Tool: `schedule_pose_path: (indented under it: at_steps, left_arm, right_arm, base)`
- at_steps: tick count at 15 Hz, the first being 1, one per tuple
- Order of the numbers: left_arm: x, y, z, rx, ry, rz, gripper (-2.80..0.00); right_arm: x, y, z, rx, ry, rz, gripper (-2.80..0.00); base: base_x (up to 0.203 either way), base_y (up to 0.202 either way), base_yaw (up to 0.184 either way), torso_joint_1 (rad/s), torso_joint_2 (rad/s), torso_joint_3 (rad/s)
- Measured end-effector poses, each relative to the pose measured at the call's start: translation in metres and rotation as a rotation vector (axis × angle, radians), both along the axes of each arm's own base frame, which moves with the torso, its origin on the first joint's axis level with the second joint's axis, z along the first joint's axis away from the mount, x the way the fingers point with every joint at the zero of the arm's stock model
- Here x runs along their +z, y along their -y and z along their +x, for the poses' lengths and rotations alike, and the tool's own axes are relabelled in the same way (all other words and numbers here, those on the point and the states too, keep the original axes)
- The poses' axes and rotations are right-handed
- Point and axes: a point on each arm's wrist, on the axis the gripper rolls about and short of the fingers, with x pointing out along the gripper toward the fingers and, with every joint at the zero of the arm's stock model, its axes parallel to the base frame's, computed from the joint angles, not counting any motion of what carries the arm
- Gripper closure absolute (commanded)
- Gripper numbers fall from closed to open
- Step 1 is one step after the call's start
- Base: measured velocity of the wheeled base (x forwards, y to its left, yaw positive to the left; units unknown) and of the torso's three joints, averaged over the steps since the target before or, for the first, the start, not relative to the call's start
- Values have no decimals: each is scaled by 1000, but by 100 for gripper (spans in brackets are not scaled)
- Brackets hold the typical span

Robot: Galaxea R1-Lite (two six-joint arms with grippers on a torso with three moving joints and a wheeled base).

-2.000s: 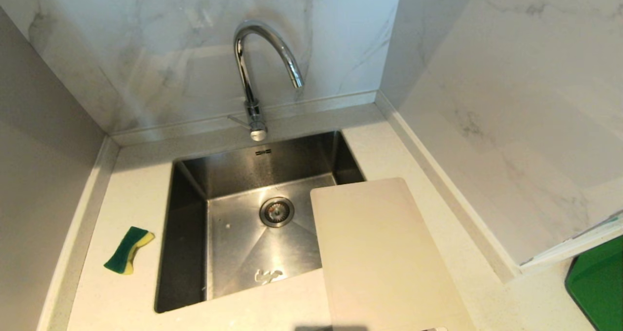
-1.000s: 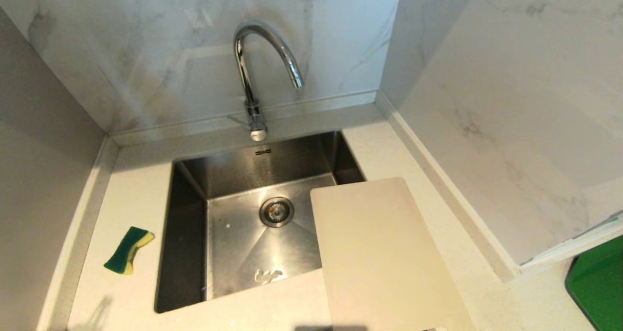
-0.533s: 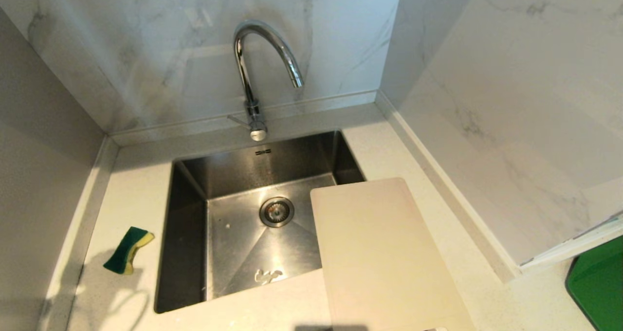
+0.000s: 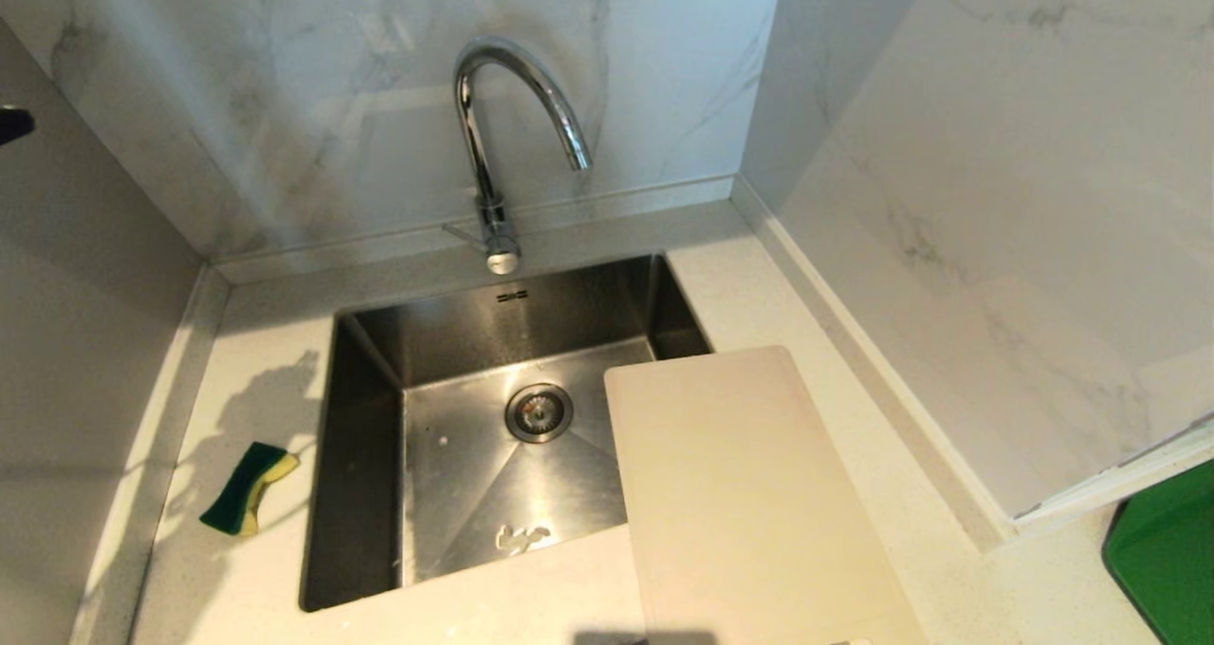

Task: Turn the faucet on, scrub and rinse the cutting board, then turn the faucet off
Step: Turn on the tap

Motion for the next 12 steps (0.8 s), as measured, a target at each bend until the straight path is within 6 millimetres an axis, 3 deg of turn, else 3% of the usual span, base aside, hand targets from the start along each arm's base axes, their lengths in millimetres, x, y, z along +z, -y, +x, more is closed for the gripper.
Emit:
schedule_pose_path:
  at_steps: [4,12]
  left_arm:
    - [-13,21,45,-75,-86,5,0]
    - [-33,53,115,-108,-105,11,0]
  right_arm:
    - [0,0,0,0,0,0,0]
    - [0,0,0,0,0,0,0]
  base:
    - [0,0,0,0,0,0]
    - [0,0,0,0,0,0]
